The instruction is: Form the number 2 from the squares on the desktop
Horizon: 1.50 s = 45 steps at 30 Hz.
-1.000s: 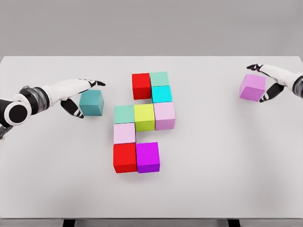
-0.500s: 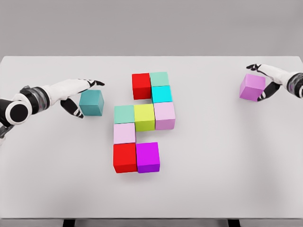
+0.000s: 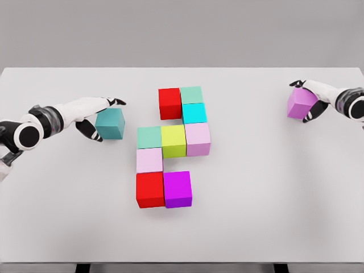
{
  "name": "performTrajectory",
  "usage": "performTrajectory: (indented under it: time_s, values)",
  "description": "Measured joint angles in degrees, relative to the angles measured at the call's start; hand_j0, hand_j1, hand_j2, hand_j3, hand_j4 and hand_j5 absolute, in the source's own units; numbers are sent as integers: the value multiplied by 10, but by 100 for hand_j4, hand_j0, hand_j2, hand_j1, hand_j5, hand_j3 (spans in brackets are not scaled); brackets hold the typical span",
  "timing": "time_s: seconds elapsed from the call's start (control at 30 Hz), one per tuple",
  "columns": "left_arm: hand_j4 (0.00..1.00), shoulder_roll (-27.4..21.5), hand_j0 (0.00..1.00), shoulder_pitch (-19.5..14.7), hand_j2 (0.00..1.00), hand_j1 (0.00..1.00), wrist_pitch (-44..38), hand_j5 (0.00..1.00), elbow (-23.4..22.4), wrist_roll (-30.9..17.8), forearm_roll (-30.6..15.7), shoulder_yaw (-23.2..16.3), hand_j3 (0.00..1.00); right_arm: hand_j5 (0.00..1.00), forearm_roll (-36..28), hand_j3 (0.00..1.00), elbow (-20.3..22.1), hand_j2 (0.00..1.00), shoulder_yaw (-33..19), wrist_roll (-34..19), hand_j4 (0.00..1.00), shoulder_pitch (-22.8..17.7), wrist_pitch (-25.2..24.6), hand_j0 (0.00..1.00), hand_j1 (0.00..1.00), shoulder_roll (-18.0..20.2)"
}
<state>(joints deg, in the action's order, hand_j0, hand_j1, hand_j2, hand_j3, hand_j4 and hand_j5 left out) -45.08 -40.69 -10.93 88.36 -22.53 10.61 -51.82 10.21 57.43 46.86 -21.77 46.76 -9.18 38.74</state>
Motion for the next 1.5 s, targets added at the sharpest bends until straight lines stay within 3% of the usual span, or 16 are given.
performTrajectory:
  time_s: [0.1, 0.2, 0.27, 0.43, 0.63, 0.77, 0.93, 1.03, 1.13, 1.4, 1.5]
  values:
    - [86, 2, 86, 2, 86, 86, 1, 86, -4, 2, 1, -1, 86, 70, 5, 70, -1, 70, 0, -1, 70, 0, 8, 70, 70, 1]
    - [77, 3, 77, 3, 77, 77, 2, 77, -4, 3, 1, -2, 77, 64, 10, 64, 0, 64, -1, -9, 64, 1, 14, 64, 64, 1]
    - [65, 3, 65, 3, 65, 65, 3, 65, -4, 3, -1, -2, 65, 59, 12, 59, 2, 59, -1, -17, 59, 2, 23, 59, 59, 1]
    - [57, 3, 57, 6, 57, 57, 5, 57, -4, 2, -2, -1, 57, 53, -2, 53, 5, 53, 3, -26, 53, 11, 49, 53, 53, 4]
    - [43, 3, 43, 5, 43, 43, 6, 43, -5, 3, -10, 0, 43, 53, -4, 53, 7, 53, 1, -80, 53, 12, 190, 53, 53, 15]
    - [42, 4, 42, 3, 42, 42, 5, 42, -5, 3, -19, -1, 42, 53, -3, 53, 14, 53, 1, -104, 53, 11, 291, 53, 53, 30]
    - [42, 5, 42, -12, 42, 42, 2, 42, -7, 2, -31, 0, 42, 54, -2, 54, 67, 54, 1, -127, 54, 6, 395, 54, 54, 54]
    - [41, 8, 41, -16, 41, 41, -1, 41, -7, 2, -41, 2, 41, 54, -2, 54, 86, 54, 3, -132, 54, 2, 426, 54, 54, 64]
    - [40, 14, 40, -20, 40, 40, -2, 40, -7, 2, -47, 4, 40, 54, -1, 54, 152, 54, 5, -133, 54, -30, 438, 54, 54, 93]
    - [40, 52, 40, -30, 40, 40, -34, 40, -28, 27, -50, 6, 40, 54, -2, 54, 296, 54, 17, -135, 54, -47, 444, 54, 54, 133]
    - [40, 68, 40, -31, 40, 40, -43, 40, -38, 43, -50, 6, 40, 54, -3, 54, 332, 54, 39, -135, 54, -46, 444, 54, 54, 136]
